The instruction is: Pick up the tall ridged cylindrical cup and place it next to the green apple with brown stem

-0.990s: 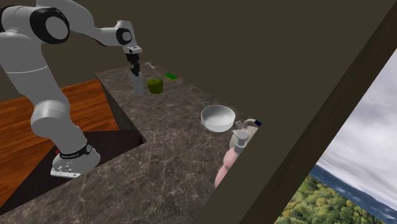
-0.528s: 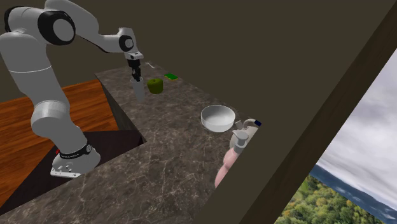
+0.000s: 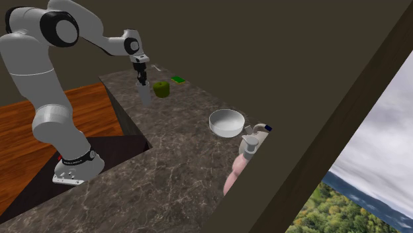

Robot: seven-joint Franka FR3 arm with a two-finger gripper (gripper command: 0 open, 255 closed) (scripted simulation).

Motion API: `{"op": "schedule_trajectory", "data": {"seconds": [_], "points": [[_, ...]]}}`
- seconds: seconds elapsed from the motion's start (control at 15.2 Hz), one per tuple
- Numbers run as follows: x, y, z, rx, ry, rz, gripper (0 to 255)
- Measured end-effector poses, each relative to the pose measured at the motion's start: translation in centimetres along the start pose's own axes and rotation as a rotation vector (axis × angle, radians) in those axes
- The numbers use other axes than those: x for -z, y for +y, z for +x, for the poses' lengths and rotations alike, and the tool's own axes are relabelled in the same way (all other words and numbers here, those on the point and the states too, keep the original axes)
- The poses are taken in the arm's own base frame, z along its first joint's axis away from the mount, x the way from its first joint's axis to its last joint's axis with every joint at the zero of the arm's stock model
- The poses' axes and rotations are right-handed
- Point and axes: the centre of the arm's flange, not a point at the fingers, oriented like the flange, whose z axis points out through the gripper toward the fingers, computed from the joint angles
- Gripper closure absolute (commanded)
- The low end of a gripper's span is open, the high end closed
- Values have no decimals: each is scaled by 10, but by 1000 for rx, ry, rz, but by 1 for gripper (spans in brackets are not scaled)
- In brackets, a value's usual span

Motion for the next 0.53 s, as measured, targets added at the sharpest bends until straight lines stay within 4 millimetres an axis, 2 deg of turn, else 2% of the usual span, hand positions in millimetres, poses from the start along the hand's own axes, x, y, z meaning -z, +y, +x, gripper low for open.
{"op": "schedule_trajectory", "data": {"seconds": [0.4, 0.53], "points": [[0, 0, 0, 0, 0, 0, 0], [17, -2, 1, -1, 1, 1, 0]]}}
